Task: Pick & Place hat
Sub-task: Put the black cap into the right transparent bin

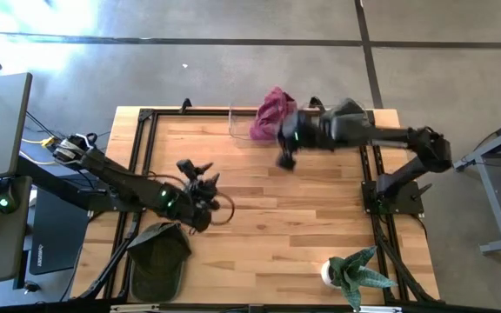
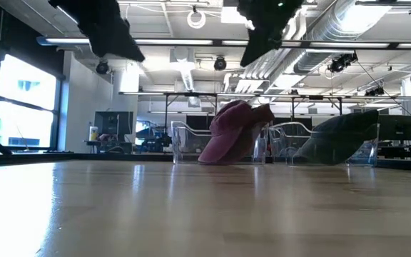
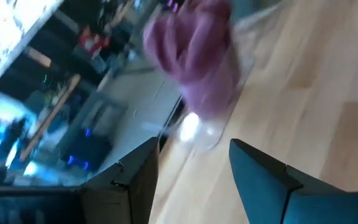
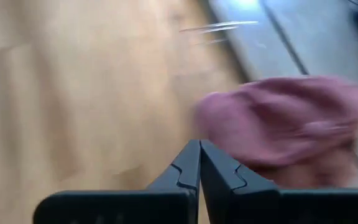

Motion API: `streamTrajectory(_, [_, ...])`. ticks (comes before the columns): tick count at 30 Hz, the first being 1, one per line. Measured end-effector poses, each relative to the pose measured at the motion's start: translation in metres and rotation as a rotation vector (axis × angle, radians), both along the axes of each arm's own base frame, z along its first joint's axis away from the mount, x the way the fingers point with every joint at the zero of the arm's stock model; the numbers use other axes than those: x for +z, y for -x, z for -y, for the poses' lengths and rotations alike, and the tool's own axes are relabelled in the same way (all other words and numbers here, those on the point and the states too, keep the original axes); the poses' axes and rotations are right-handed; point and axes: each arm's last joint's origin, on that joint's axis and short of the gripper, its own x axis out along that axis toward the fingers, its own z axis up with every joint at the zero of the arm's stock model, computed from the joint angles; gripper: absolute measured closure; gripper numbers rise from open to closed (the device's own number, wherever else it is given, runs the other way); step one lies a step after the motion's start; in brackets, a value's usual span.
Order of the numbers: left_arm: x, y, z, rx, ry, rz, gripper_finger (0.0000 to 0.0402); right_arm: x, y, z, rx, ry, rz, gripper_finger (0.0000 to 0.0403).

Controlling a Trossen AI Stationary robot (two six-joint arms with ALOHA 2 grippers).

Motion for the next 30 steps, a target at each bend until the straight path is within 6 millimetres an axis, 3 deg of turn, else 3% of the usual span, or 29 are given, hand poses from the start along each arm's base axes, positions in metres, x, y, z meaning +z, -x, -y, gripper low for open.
streamTrajectory(4, [0.005,0.003,0.027,-0.142,0.053,0.005,0.0213,-0.033,0.018,-0.060,0.138,-0.050,0.050,0.0399])
streamTrajectory(8, [0.009,0.002,0.046,-0.335,0.270,-0.034,0.0213,-0.070,0.034,-0.103,0.252,-0.099,0.195,0.0400])
streamTrajectory(12, [0.007,0.005,0.065,-0.545,0.451,-0.172,0.0213,-0.098,0.044,-0.127,0.346,-0.130,0.346,0.0395])
streamTrajectory(16, [-0.003,0.008,0.084,-0.615,0.521,-0.391,0.0213,-0.116,0.051,-0.130,0.376,-0.119,0.393,0.0398])
streamTrajectory(22, [-0.010,0.009,0.111,-0.417,0.872,-0.435,0.0213,-0.124,0.055,-0.124,0.343,-0.098,0.371,0.0398])
streamTrajectory(26, [-0.021,0.009,0.116,-0.128,1.153,-0.405,0.0213,-0.124,0.054,-0.122,0.349,-0.109,0.378,0.0395])
streamTrajectory(30, [-0.036,0.012,0.115,0.164,1.232,-0.405,0.0211,-0.123,0.054,-0.122,0.362,-0.092,0.381,0.0400])
